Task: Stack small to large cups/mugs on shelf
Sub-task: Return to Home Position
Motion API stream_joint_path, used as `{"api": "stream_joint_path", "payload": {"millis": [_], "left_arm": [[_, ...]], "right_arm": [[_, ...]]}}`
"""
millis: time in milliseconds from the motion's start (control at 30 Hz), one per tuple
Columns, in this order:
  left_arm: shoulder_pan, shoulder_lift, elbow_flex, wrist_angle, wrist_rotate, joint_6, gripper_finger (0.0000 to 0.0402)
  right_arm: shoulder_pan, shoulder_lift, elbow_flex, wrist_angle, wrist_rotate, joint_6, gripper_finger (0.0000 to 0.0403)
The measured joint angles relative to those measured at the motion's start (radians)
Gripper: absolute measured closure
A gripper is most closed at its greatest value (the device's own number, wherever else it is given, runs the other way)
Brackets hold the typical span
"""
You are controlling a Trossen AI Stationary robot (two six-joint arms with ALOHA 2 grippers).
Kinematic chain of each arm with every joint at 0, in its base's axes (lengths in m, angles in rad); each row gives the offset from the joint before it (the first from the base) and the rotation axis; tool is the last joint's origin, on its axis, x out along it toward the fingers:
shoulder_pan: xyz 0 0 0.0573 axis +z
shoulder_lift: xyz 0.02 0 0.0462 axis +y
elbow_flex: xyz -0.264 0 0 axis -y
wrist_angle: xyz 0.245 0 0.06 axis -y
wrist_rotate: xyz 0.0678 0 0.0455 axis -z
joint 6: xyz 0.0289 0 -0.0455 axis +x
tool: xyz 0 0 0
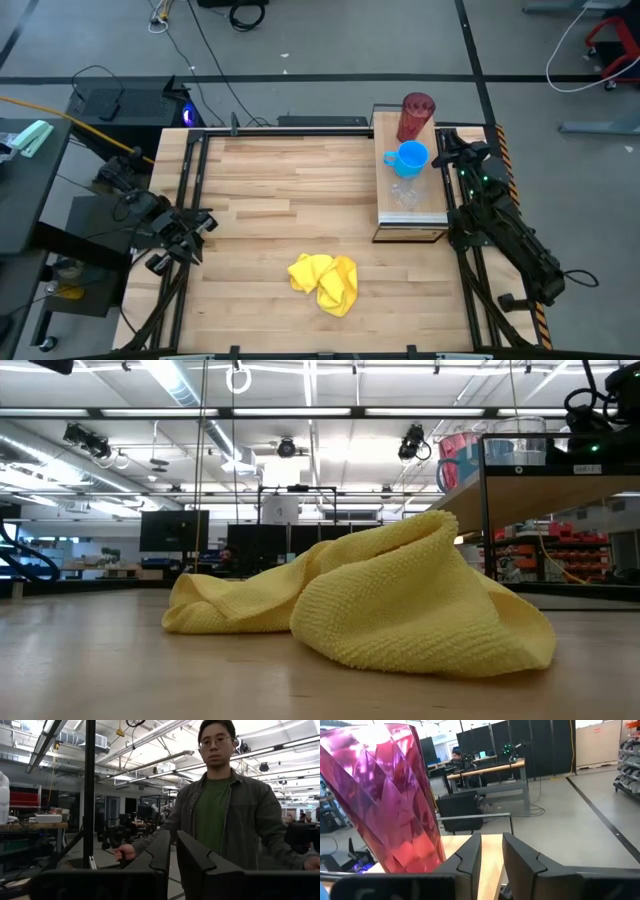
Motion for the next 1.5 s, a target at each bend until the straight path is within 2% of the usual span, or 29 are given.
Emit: {"api": "stream_joint_path", "payload": {"millis": [167,333,433,733,1033,1500], "left_arm": [[0.0,0.0,-0.01,-0.028,-0.048,-0.019,0.0367],[0.0,0.0,-0.01,-0.14,-0.252,-0.096,0.0372],[0.0,0.0,-0.01,-0.166,-0.307,-0.094,0.0369],[0.0,0.0,-0.01,-0.217,-0.353,-0.051,0.0361],[0.0,0.0,-0.01,-0.217,-0.357,-0.051,0.0372],[0.0,0.0,-0.01,-0.297,-0.358,-0.057,0.0363]], "right_arm": [[0.0,0.0,0.0,-0.071,0.0,-0.008,0.0318],[0.0,0.0,0.0,-0.089,0.001,-0.009,0.0318],[0.0,0.0,0.0,-0.089,0.015,-0.009,0.0318],[0.0,0.0,0.0,-0.089,0.017,-0.024,0.0318],[0.0,0.0,0.0,-0.138,0.016,-0.046,0.0318],[0.0,0.0,0.0,-0.17,0.014,-0.058,0.0318]]}}
